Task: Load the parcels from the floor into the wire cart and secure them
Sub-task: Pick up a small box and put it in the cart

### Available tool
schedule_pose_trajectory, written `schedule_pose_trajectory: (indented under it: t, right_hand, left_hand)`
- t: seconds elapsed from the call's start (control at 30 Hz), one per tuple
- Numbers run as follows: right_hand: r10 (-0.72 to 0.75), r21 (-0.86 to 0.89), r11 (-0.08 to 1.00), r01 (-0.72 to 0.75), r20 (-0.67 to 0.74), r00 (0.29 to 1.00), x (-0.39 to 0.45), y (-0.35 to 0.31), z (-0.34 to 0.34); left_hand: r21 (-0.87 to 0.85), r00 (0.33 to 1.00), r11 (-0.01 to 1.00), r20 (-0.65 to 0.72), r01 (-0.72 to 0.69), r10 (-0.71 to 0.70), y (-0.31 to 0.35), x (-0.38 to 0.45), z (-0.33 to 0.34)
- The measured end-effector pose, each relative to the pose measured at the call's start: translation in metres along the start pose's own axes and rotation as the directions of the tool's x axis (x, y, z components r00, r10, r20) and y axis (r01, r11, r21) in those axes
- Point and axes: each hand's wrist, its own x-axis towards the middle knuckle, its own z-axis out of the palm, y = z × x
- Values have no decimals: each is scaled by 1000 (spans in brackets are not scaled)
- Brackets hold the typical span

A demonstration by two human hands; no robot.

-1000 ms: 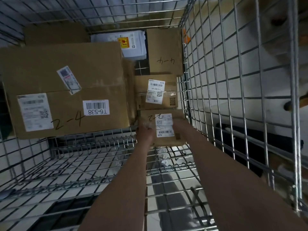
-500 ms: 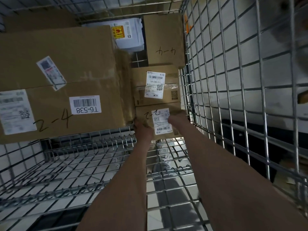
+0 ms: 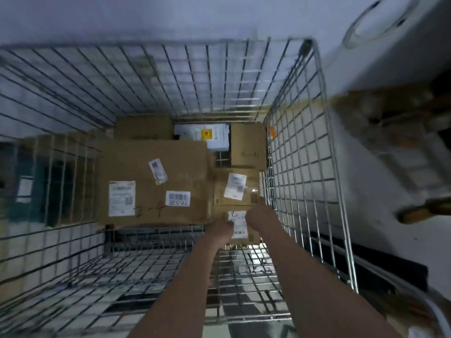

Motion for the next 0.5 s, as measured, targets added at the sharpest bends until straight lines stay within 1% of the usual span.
schedule_pose_trajectory:
  t: [0.1,0.13,0.2,0.23,0.3,0.37,0.43,0.5]
  right_hand:
    - [-153,-167,976,142,-51,987,-52,-30,-28]
    - [-190,-194,965,177,-49,981,-77,-45,-40]
    - [-264,-258,935,243,-52,963,-124,-71,-60]
    - [-300,-290,917,273,-53,952,-148,-84,-69]
    - [-369,-359,875,326,-56,928,-190,-111,-81]
    - [-439,-427,824,373,-66,896,-222,-134,-86]
    - [-514,-480,769,423,-69,855,-260,-160,-84]
    - [-591,-515,721,463,-110,799,-301,-186,-77]
  left_hand:
    - [44,995,994,-15,-102,103,17,-74,-47]
    - [32,989,990,-57,-137,139,17,-96,-64]
    - [32,959,985,-224,-168,171,13,-138,-99]
    - [77,932,983,-314,-167,183,7,-157,-117]
    - [205,869,972,-453,-115,199,-11,-200,-155]
    - [291,818,955,-536,-53,209,-36,-233,-188]
    - [258,753,966,-631,-24,187,-70,-276,-218]
    - [195,677,981,-719,-17,155,-108,-317,-246]
